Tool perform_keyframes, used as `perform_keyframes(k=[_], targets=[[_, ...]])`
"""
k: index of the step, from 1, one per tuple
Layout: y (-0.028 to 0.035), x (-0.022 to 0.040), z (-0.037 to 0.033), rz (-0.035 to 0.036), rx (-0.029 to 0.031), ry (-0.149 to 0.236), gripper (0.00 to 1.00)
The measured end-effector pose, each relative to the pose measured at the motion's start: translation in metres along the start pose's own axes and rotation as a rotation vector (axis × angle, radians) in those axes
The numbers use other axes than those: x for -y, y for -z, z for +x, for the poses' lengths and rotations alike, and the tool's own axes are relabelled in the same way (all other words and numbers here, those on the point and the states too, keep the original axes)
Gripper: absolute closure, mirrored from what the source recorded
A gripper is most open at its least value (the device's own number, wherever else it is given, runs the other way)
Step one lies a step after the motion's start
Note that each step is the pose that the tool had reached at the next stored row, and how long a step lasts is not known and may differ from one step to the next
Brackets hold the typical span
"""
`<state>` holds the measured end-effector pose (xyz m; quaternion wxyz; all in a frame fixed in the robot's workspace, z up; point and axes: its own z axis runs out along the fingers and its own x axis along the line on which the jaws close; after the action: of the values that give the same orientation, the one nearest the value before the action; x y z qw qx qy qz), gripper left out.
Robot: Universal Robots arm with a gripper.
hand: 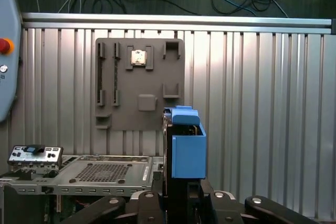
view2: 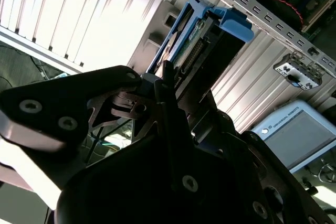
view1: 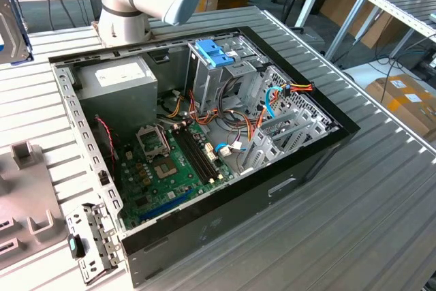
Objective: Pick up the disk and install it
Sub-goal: 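Pick up the disk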
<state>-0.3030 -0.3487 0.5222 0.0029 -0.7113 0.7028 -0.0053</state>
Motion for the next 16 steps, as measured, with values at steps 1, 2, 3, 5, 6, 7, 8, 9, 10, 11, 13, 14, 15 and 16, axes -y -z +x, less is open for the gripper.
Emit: perform_keyframes(k=[1,2,3,5,6,7,8,9,10,11,13,14,15,16], targets=[[-0.0001,0.003,0.0,0.0001,0.0,0.0,0.65],[-0.0002,0.008,0.0001,-0.0001,-0.0001,0.0,0.65],[-0.0004,0.0109,0.0001,0.0,0.0,0.0,0.65],[-0.0007,0.0198,0.0002,0.0,0.0,0.0,0.65],[-0.0008,0.0229,0.0003,0.0,0.0,0.0,0.65],[-0.0008,0.0255,0.0003,-0.0001,0.0,0.0,0.65],[-0.001,0.0292,0.0003,0.0,0.0,0.0,0.65],[-0.0012,0.0344,0.0004,0.0001,0.0,0.0,0.65],[-0.0013,0.0382,0.0005,0.0,0.0,0.0,0.65],[-0.0014,0.0413,0.0005,0.0,0.0,0.0,0.65],[-0.0016,0.0473,0.0006,0.0,0.0,0.0,0.65],[-0.0017,0.0514,0.0006,0.0,0.0,0.0,0.65],[-0.0018,0.054,0.0006,0.0,0.0,0.0,0.65],[-0.002,0.0585,0.0007,0.0,0.0,0.0,0.65]])
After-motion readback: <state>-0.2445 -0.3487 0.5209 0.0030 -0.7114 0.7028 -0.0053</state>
